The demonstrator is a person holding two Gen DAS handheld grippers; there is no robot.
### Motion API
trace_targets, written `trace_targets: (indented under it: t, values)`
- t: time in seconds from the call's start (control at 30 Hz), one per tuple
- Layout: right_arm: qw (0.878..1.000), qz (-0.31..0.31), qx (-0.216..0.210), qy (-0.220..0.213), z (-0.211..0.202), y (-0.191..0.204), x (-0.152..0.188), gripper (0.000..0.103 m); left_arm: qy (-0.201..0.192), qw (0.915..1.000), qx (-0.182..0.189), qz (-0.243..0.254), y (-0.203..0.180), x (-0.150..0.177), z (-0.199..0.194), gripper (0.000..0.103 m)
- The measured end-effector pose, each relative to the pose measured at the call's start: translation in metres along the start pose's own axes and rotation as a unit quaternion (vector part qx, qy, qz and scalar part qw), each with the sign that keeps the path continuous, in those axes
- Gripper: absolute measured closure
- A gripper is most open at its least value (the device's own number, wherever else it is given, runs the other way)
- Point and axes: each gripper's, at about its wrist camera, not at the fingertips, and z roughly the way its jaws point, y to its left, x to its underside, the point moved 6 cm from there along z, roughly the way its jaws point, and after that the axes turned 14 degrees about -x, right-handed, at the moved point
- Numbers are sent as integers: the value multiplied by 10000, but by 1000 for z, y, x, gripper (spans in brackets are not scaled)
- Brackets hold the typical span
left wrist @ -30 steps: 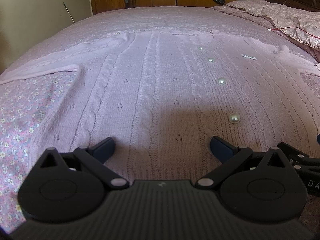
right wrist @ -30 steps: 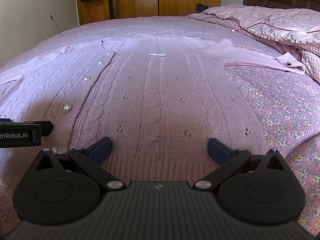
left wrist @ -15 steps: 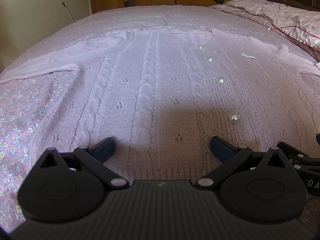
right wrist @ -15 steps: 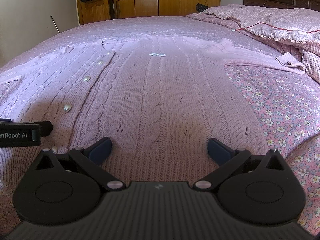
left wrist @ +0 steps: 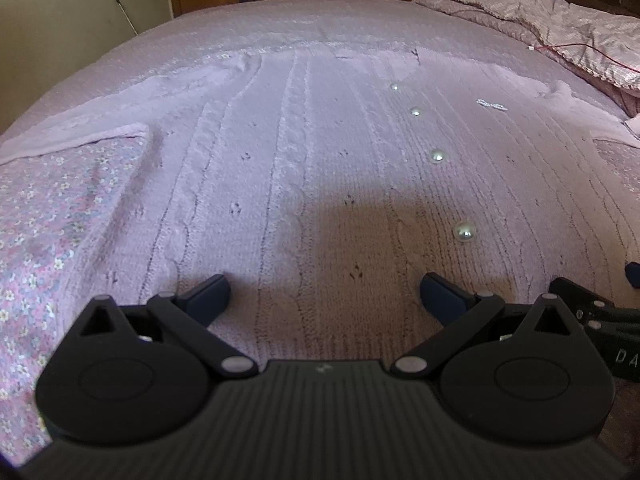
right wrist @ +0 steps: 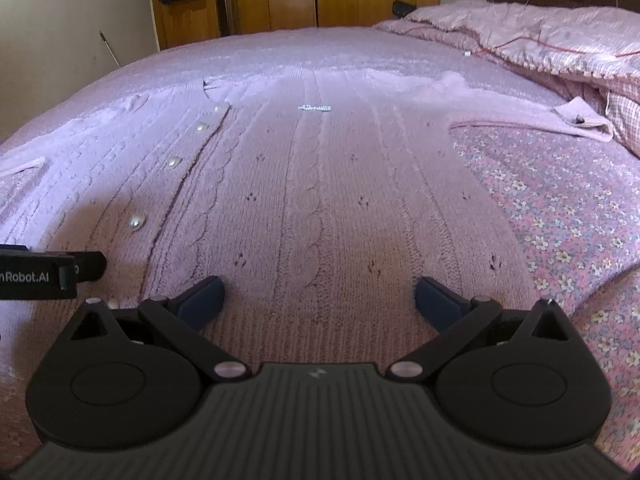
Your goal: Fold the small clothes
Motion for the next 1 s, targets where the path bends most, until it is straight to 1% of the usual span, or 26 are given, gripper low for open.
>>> trace_targets:
  t: [0.1,0.17,0.23,0.33,0.47,0.67,0.83,1.0]
  values:
    - [9995,270,-166,17,-5,-6,-9,0,141,9996,264,-9,4,-3,-7,1]
    - [9987,407,-298,-69,-12,-10,-19,0,251,9987,448,-30,6,-5,-12,1]
    - [9979,469,-402,-199,-18,-18,-31,0,296,9983,502,-84,8,-10,-15,1]
    - [9972,505,-424,-339,-26,-36,-49,0,271,9984,477,-155,11,-20,-18,1]
    - [9968,573,-271,-490,-32,-68,-68,0,286,9987,379,-181,13,-32,-17,1]
    - [9935,968,-45,-603,-38,-129,-85,0,433,9981,349,-253,10,-41,-10,1]
    - [9903,1210,166,-666,-37,-183,-98,0,500,9984,255,-92,0,-43,-5,1]
    - [9874,1352,283,-768,-27,-231,-112,0,524,9984,93,195,-13,-41,1,1]
